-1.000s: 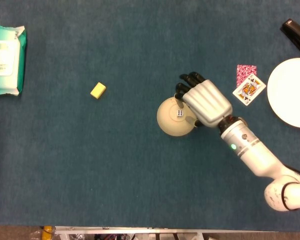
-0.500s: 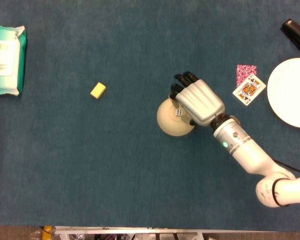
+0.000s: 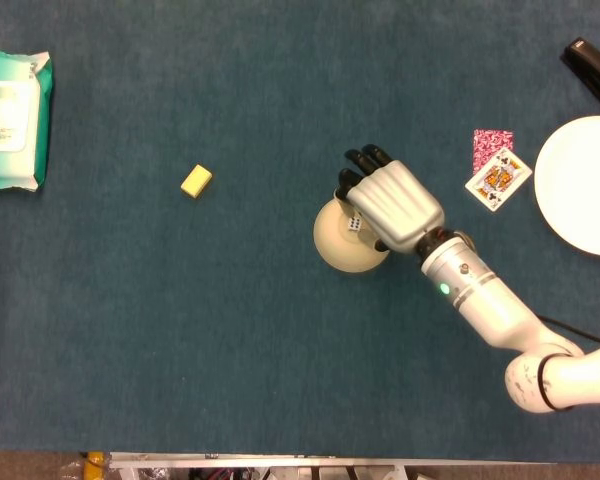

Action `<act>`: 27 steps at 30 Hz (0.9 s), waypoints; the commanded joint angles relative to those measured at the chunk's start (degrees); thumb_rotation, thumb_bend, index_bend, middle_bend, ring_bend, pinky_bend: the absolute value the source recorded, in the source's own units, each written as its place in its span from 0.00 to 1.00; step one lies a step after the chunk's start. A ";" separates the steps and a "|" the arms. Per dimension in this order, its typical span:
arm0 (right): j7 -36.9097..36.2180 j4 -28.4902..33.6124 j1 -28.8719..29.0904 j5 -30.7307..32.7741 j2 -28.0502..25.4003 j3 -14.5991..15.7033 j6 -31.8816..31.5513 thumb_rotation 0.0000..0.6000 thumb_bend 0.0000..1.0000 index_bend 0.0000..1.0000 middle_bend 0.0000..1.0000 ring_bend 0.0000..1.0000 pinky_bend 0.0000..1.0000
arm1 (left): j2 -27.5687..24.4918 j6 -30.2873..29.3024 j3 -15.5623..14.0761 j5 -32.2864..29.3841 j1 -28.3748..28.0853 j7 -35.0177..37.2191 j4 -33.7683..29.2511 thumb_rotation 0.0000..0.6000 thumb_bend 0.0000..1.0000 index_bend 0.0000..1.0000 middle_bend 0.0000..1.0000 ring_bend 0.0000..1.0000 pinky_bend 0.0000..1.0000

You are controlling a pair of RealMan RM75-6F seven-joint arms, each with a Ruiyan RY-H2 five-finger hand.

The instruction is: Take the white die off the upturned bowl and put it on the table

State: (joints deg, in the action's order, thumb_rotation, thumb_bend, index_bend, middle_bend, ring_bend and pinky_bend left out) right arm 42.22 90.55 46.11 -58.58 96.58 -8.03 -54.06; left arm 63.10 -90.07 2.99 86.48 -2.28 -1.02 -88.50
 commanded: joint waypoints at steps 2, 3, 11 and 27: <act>-1.22 0.52 0.01 -0.44 -0.33 -0.12 -0.81 1.00 0.32 0.53 0.34 0.13 0.15 | 0.00 0.03 0.07 -0.09 0.00 0.03 0.07 1.00 0.47 0.30 0.30 0.22 0.13; -1.61 0.73 -0.06 -0.81 -0.52 -0.17 -1.12 1.00 0.33 0.53 0.34 0.13 0.15 | -0.04 0.04 0.10 -0.09 -0.02 -0.01 0.03 1.00 0.47 0.30 0.30 0.22 0.13; -5.20 4.42 -1.43 -3.49 -4.09 -0.86 -4.42 1.00 0.33 0.53 0.34 0.13 0.15 | -0.15 -0.06 0.19 -0.34 0.15 -0.12 -0.22 1.00 0.47 0.30 0.30 0.22 0.13; -5.82 8.17 -1.87 -0.63 -7.54 -1.19 -5.73 1.00 0.33 0.53 0.34 0.13 0.15 | -0.33 -0.61 0.08 -0.02 0.50 -0.98 -1.24 1.00 0.47 0.30 0.30 0.22 0.13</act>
State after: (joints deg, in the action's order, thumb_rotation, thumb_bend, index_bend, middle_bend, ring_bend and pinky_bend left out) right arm 37.16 99.17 44.09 -58.35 88.33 -8.84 -59.28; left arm 62.79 -90.64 3.07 86.47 -1.81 -2.00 -89.71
